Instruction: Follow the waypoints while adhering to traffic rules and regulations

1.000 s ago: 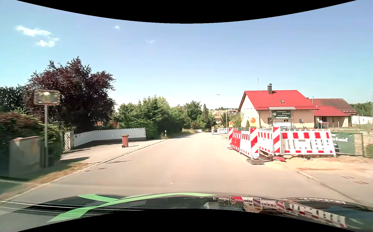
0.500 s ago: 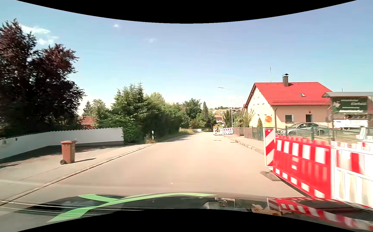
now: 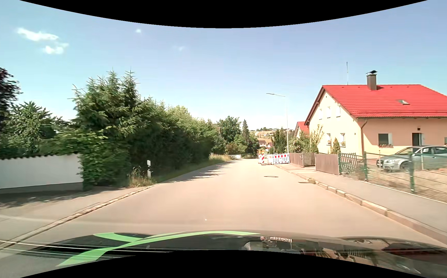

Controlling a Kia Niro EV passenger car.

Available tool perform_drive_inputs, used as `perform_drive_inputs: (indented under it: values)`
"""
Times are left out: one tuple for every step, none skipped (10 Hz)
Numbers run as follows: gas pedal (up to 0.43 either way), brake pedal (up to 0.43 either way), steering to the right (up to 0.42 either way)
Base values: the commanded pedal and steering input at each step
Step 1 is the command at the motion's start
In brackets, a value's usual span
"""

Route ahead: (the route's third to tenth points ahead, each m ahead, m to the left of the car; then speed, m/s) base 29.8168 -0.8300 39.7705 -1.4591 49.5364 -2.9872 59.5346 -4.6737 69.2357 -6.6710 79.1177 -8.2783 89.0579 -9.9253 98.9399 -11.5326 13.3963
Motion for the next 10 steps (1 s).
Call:
perform_drive_inputs:
  values:
    - [0.11, 0.0, 0.002]
    - [0.098, 0.0, 0.004]
    - [0.087, 0.0, 0.005]
    - [0.087, 0.0, 0.005]
    - [0.087, 0.0, 0.005]
    - [0.087, 0.0, 0.005]
    - [0.079, 0.0, 0.007]
    - [0.079, 0.0, 0.009]
    - [0.079, 0.0, 0.011]
    - [0.059, 0.0, 0.011]
